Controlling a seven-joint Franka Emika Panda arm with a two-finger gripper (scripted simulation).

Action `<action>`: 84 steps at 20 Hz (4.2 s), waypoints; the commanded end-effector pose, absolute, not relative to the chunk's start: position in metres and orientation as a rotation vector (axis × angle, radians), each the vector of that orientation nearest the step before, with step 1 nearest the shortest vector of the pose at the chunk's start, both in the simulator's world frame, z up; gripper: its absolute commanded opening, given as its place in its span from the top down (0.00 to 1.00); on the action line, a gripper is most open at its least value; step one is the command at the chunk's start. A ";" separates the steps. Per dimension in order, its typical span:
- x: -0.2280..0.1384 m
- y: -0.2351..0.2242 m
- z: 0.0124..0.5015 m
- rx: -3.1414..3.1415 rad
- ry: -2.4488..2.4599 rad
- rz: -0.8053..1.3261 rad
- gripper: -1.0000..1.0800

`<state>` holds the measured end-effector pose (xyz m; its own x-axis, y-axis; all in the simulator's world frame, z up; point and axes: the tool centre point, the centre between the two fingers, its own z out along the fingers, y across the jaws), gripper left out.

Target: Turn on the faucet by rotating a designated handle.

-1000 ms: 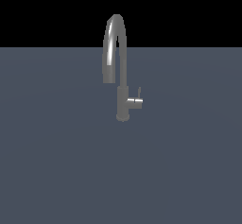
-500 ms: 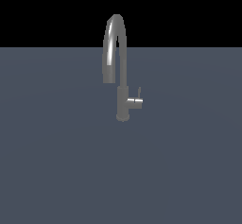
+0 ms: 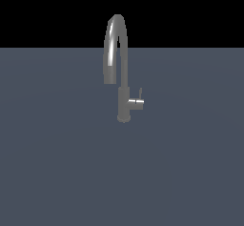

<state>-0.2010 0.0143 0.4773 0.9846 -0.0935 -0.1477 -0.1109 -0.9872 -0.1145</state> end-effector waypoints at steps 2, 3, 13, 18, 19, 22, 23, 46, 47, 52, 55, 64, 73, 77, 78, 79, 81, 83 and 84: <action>-0.180 0.012 0.472 -2.946 0.234 0.277 1.00; -0.174 0.012 0.470 -2.927 0.256 0.294 1.00; -0.114 0.000 0.447 -2.718 0.473 0.466 1.00; -0.084 -0.008 0.431 -2.598 0.576 0.547 1.00; -0.079 -0.010 0.427 -2.572 0.596 0.563 1.00; -0.062 -0.016 0.416 -2.494 0.656 0.610 1.00; -0.056 -0.018 0.411 -2.467 0.675 0.625 1.00; 0.048 -0.071 0.263 -1.671 1.100 0.956 1.00; 0.051 -0.073 0.254 -1.628 1.117 0.968 1.00; 0.062 -0.079 0.208 -1.417 1.191 1.023 1.00; 0.065 -0.080 0.185 -1.311 1.224 1.048 1.00; 0.068 -0.078 0.142 -1.114 1.278 1.086 1.00; 0.068 -0.076 0.137 -1.088 1.284 1.091 1.00; 0.059 -0.074 0.140 -1.088 1.284 1.091 1.00; 0.056 -0.074 0.141 -1.088 1.284 1.091 1.00; 0.054 -0.074 0.143 -1.088 1.283 1.091 1.00; 0.049 -0.073 0.145 -1.088 1.283 1.091 1.00; 0.044 -0.072 0.147 -1.088 1.283 1.091 1.00; 0.042 -0.071 0.148 -1.088 1.283 1.091 1.00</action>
